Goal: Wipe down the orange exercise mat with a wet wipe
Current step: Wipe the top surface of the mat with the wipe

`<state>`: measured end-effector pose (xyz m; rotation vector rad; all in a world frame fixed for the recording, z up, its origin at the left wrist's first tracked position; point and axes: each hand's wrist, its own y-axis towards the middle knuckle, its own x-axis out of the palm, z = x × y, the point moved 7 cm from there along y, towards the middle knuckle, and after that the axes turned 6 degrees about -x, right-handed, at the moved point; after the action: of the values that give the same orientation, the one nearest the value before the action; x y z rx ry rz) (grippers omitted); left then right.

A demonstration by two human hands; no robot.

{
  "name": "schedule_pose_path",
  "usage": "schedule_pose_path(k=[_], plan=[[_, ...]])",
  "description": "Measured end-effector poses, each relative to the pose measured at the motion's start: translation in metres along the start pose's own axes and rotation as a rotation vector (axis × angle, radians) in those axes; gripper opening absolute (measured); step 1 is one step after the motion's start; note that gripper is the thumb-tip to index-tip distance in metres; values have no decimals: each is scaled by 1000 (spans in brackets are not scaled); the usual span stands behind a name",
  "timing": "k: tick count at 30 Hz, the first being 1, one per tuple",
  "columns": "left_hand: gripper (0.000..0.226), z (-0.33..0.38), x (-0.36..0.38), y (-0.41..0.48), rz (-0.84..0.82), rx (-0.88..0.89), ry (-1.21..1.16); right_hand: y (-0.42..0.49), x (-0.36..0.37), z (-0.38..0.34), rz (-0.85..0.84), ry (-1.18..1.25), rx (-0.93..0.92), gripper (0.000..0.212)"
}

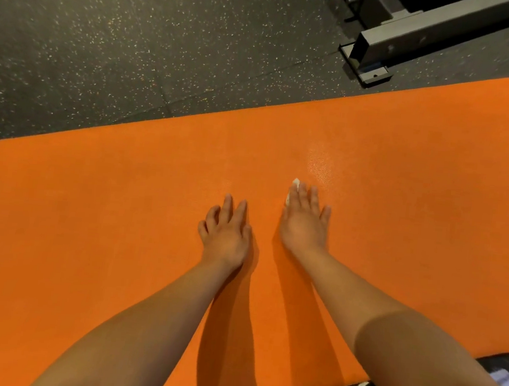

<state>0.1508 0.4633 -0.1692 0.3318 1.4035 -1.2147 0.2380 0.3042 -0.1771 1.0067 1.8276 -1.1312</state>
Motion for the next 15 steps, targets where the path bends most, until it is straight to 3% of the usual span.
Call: schedule_pose_path(k=[2,7,12,15], plan=[[53,1,2,2,13,-18,-11,-3,3,-19,-31,40,-29,60],[48,3,-13,9,117,-18,-34,-21,23,-70,-131,47,-320,57],[53,4,-7,20,40,14,31,2,4,-24,-10,11,-70,62],[54,1,-6,23,31,2,-4,-1,10,-48,-32,80,-109,62]])
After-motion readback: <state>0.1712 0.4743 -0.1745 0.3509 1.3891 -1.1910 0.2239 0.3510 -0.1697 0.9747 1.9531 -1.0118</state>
